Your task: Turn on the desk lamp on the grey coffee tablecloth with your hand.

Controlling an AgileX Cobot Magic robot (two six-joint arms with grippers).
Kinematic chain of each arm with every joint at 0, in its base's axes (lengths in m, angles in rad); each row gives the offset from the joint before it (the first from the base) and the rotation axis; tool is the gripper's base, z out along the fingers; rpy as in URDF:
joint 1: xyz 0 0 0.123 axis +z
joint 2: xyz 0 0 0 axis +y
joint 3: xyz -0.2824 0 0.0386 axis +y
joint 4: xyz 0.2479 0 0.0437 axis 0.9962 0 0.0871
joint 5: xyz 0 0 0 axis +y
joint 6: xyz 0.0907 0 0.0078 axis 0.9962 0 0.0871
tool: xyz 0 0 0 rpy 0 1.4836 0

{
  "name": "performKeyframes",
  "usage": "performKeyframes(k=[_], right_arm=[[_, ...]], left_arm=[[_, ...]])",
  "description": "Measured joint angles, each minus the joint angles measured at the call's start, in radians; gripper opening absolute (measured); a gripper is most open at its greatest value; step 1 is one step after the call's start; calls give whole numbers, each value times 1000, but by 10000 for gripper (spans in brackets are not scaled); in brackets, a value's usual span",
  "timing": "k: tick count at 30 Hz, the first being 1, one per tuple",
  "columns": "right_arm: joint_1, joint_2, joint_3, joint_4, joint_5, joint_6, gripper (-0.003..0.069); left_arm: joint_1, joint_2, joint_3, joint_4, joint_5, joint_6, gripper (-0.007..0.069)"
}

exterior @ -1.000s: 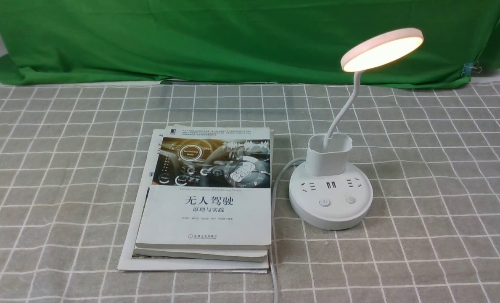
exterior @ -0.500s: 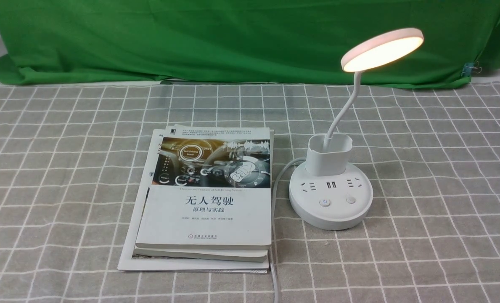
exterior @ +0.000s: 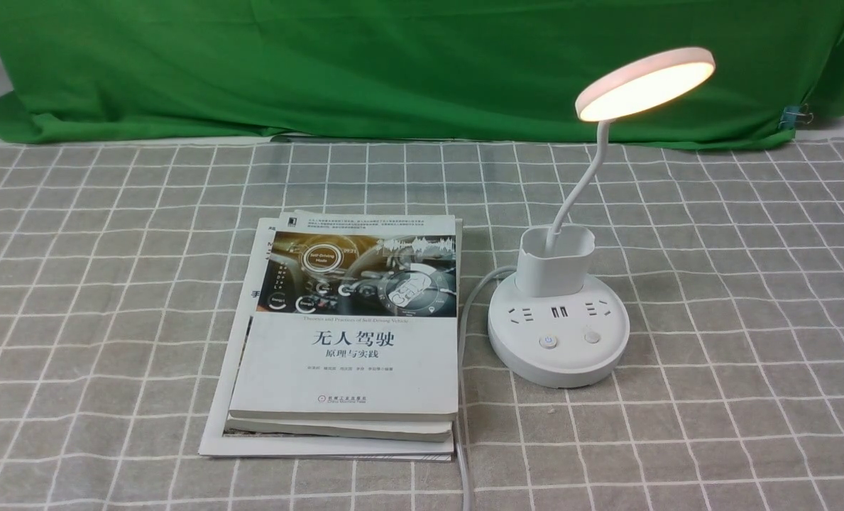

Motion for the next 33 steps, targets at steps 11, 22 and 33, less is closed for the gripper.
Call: performKeyframes(k=[11, 22, 33], right_arm=[[0, 0, 0, 0, 0, 0, 108], [0, 0, 0, 0, 0, 0, 125], [0, 0, 0, 0, 0, 0, 151]], left_arm=[[0, 0, 0, 0, 0, 1, 19], [0, 0, 0, 0, 0, 1, 19], [0, 0, 0, 0, 0, 1, 19]])
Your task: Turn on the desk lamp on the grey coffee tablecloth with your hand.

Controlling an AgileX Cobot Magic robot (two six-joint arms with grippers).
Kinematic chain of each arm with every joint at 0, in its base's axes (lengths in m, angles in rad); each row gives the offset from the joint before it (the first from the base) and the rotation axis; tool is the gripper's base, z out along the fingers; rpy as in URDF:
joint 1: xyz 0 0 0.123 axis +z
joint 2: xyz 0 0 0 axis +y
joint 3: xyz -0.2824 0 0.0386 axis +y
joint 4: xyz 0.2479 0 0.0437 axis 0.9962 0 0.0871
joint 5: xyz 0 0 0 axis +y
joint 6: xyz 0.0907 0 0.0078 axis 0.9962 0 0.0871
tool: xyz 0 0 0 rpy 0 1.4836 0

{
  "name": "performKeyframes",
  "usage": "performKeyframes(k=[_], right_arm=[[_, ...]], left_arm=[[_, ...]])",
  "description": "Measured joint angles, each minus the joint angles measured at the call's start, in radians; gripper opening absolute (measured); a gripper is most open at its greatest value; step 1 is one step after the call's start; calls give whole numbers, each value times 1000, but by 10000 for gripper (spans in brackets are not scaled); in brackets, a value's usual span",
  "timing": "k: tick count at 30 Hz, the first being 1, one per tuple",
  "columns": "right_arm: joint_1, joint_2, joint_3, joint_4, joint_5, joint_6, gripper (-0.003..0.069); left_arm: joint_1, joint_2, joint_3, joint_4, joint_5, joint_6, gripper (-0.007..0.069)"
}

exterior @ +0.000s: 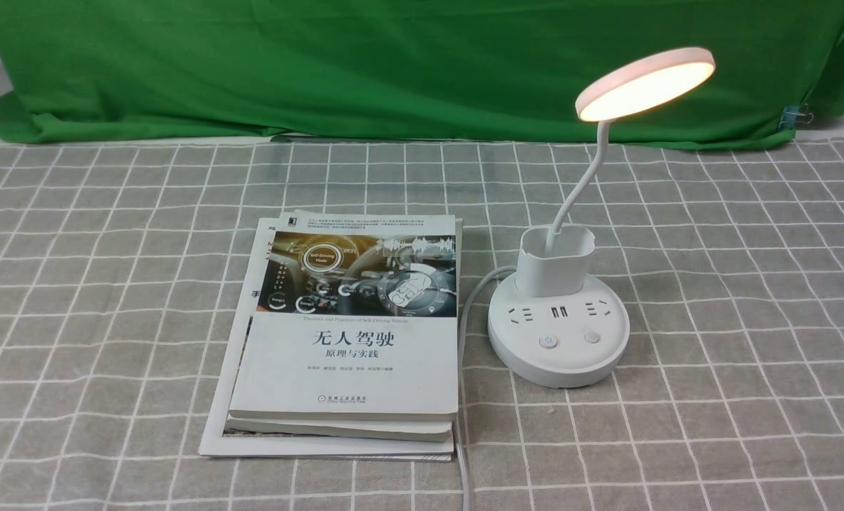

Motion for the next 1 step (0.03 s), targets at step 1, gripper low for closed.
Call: performKeyframes(k=[1], right_arm=[[0, 0, 0, 0, 0, 0, 152]], left_arm=[[0, 0, 0, 0, 0, 0, 19]])
